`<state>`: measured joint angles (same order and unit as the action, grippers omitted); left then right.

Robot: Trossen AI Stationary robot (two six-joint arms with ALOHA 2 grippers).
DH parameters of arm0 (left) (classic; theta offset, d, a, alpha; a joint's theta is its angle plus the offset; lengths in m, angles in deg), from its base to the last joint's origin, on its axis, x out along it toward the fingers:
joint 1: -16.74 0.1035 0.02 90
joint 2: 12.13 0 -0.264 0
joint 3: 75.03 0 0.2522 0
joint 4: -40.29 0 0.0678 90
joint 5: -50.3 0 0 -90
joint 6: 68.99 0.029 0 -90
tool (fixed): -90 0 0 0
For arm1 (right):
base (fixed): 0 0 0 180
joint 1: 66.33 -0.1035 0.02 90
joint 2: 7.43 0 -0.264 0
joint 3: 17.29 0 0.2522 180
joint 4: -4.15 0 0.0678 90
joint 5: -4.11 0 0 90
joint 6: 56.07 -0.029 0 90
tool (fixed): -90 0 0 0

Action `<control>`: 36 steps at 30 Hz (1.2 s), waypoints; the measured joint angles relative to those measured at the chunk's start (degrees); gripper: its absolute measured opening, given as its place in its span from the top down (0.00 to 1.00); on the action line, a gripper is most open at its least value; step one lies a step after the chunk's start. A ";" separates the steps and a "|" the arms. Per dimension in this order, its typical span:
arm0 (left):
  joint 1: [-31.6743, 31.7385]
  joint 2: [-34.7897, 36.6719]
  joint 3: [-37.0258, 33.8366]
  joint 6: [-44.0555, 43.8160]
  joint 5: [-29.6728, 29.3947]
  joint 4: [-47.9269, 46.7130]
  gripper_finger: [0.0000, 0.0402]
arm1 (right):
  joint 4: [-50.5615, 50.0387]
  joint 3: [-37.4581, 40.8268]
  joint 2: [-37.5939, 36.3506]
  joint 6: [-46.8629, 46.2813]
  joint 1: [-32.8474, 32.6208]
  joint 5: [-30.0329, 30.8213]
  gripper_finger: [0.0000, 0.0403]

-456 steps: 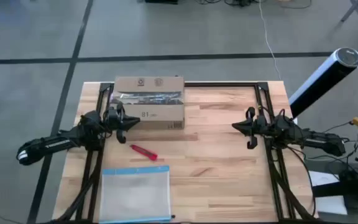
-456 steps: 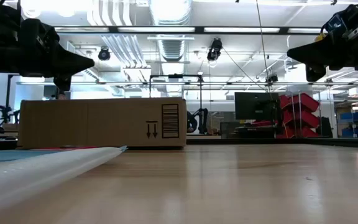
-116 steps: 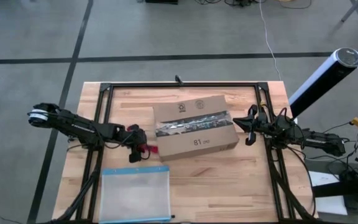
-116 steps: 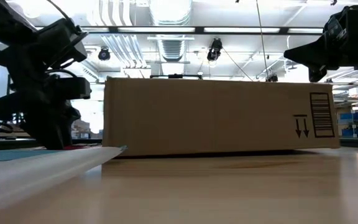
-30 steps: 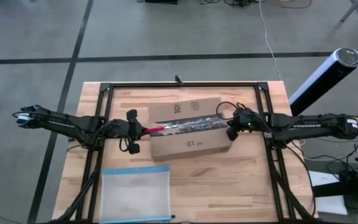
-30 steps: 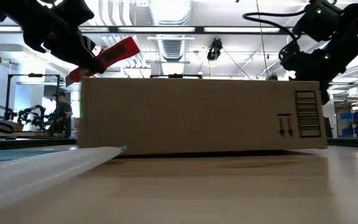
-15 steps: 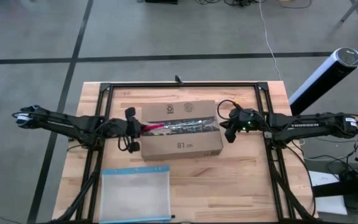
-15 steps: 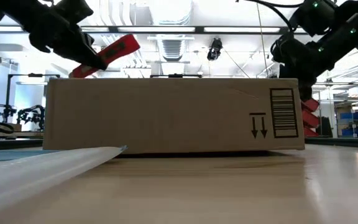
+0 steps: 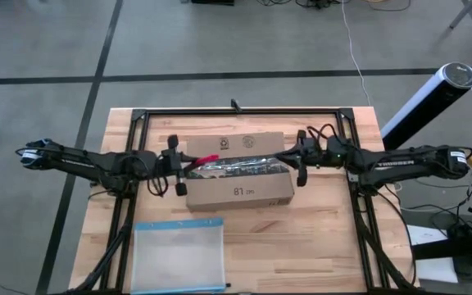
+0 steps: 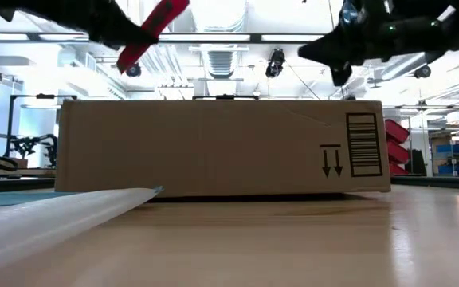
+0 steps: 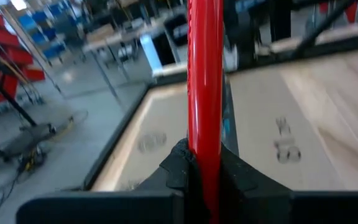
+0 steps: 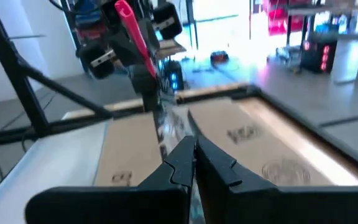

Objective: Unpack boxes
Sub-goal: Break down the box using the red cutter

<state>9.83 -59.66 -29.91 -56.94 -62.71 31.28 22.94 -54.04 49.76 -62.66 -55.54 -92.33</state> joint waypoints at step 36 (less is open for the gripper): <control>11.67 -15.43 -0.66 -12.22 19.43 27.20 0.94 | 11.46 -28.59 33.68 9.96 -0.02 -13.34 0.60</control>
<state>21.50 -75.09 -30.57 -69.16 -43.28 58.48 34.40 -82.63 83.44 -52.69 -55.57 -105.66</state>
